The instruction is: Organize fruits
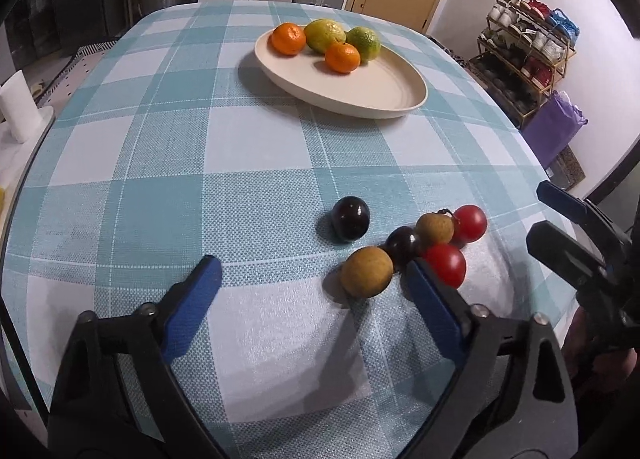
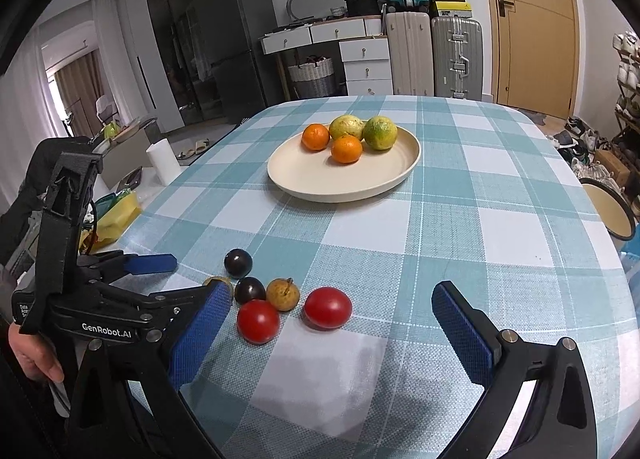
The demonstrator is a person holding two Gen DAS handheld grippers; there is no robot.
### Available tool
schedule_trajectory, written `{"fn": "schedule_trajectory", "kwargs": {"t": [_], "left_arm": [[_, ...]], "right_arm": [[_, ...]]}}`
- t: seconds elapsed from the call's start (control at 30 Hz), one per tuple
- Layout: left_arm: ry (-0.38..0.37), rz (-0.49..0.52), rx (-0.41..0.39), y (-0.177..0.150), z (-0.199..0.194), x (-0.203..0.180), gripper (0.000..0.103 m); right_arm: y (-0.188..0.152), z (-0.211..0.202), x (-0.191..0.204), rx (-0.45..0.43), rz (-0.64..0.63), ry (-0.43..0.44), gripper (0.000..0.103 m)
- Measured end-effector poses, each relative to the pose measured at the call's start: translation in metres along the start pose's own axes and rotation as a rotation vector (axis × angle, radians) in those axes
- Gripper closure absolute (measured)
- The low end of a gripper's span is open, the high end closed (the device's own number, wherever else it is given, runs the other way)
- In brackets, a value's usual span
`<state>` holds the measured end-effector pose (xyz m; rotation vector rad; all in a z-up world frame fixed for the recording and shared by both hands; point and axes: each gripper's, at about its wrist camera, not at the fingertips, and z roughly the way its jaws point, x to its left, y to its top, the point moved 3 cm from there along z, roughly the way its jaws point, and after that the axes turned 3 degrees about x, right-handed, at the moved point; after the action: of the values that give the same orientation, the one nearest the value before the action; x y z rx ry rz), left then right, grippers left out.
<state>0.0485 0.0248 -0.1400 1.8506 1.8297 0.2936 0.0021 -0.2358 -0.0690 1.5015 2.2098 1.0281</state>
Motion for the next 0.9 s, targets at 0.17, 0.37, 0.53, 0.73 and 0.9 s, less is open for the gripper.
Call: {"fn": "schedule_trajectory", "kwargs": {"t": [0.17,0.37,0.53,0.73,0.9], "left_arm": [[-0.029,0.008,0.003,0.000,0.001,-0.001,0.030],[-0.081,0.038,0.008,-0.004,0.001,-0.008,0.052],[-0.132,0.064,-0.010,-0.005,-0.004,-0.016,0.074],[-0.175,0.050,-0.001,-0.006,-0.003,-0.014,0.079],[-0.186,0.050,0.000,-0.007,-0.007,-0.009,0.079]], "right_arm": [[-0.002,0.000,-0.003,0.003,0.018,0.001,0.000],[-0.005,0.000,-0.006,0.004,0.028,0.001,0.000],[-0.006,0.000,-0.007,0.002,0.031,0.001,0.000],[-0.009,0.001,-0.010,0.004,0.038,0.005,0.000],[-0.008,-0.001,-0.008,0.013,0.035,0.058,0.000]]}}
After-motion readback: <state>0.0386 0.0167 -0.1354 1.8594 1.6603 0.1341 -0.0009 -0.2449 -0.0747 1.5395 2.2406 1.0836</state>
